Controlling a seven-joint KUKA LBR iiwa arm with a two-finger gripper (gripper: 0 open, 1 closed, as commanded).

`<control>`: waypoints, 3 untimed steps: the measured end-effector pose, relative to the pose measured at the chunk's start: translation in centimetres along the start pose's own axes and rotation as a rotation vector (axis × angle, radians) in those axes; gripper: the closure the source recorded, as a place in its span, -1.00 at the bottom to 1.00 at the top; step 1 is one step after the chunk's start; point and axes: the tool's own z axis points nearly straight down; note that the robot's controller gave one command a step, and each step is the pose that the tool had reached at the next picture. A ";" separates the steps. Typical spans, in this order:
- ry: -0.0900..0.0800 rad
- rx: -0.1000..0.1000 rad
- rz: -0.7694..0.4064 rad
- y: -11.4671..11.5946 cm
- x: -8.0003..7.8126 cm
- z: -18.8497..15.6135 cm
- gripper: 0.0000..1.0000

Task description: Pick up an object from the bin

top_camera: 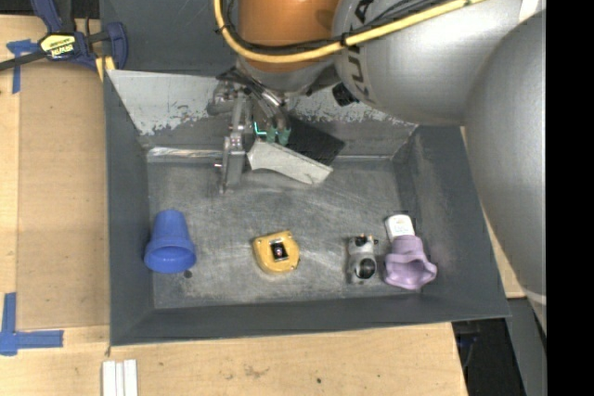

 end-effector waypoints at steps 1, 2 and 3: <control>-0.007 -0.001 0.003 -0.1 -0.2 -0.4 -1.00; -0.012 -0.001 -0.082 1.0 0.9 2.6 -1.00; -0.009 0.000 -0.283 1.3 3.6 8.0 -1.00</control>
Offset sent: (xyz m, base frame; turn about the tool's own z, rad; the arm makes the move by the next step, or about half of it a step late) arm -0.0391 0.0353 -0.0990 -0.2673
